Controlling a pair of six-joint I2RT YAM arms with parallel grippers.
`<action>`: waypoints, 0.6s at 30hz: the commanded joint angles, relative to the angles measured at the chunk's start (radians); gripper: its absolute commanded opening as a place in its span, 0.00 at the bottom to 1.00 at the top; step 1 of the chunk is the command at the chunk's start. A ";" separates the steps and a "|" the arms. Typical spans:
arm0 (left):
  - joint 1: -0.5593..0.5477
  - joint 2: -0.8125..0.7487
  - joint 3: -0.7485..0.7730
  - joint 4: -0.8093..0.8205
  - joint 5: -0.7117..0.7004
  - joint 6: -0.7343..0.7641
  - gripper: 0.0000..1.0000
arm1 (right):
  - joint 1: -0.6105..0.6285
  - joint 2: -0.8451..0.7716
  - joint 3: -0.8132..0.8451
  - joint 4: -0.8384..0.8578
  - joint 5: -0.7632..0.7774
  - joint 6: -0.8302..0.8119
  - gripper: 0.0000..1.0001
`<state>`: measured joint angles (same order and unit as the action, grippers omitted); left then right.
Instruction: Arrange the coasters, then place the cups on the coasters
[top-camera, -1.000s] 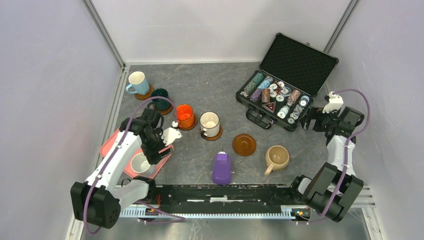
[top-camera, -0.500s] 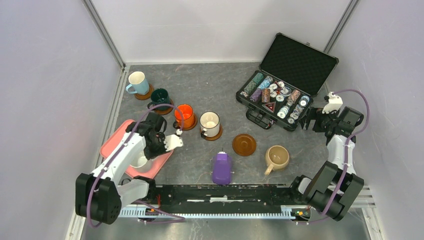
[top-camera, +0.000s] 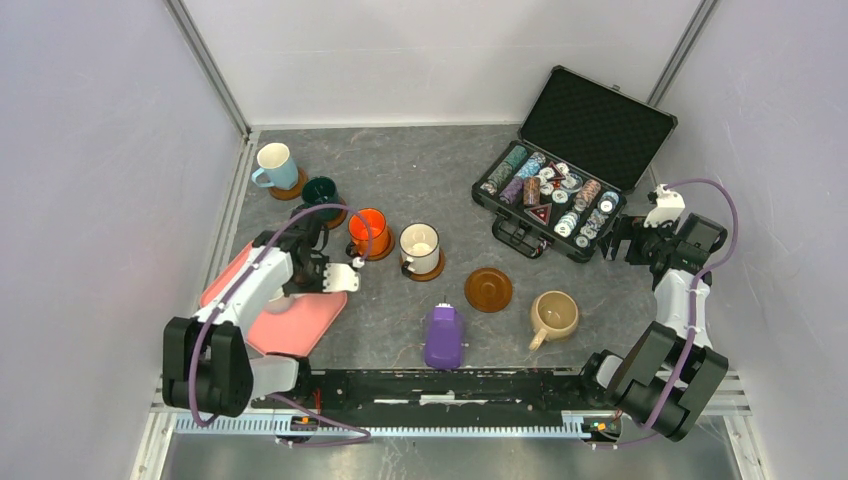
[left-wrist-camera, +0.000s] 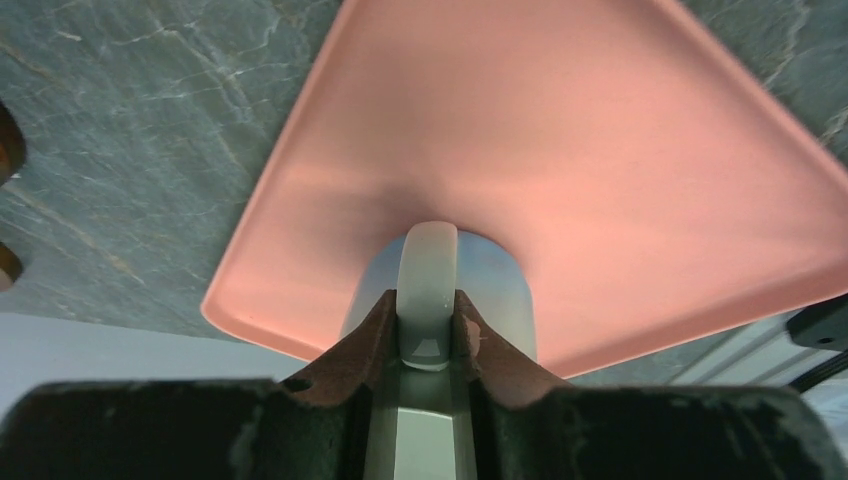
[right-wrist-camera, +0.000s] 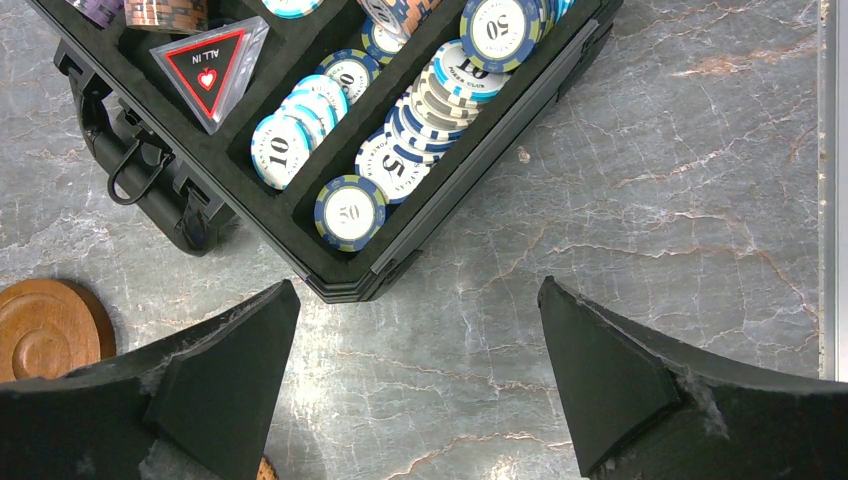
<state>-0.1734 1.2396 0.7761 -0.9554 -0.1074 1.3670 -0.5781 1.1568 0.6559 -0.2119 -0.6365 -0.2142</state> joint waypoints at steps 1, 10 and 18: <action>0.067 0.017 0.054 0.037 0.056 0.227 0.20 | -0.005 -0.001 -0.001 0.000 -0.013 -0.014 0.98; 0.102 -0.040 0.039 0.010 0.047 0.314 0.48 | -0.004 0.002 0.002 0.000 -0.016 -0.014 0.98; 0.109 -0.102 0.144 0.012 0.140 0.015 0.97 | -0.005 0.001 0.001 -0.001 -0.015 -0.016 0.98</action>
<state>-0.0685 1.1927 0.8139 -0.9485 -0.0566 1.5784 -0.5781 1.1580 0.6559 -0.2207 -0.6365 -0.2150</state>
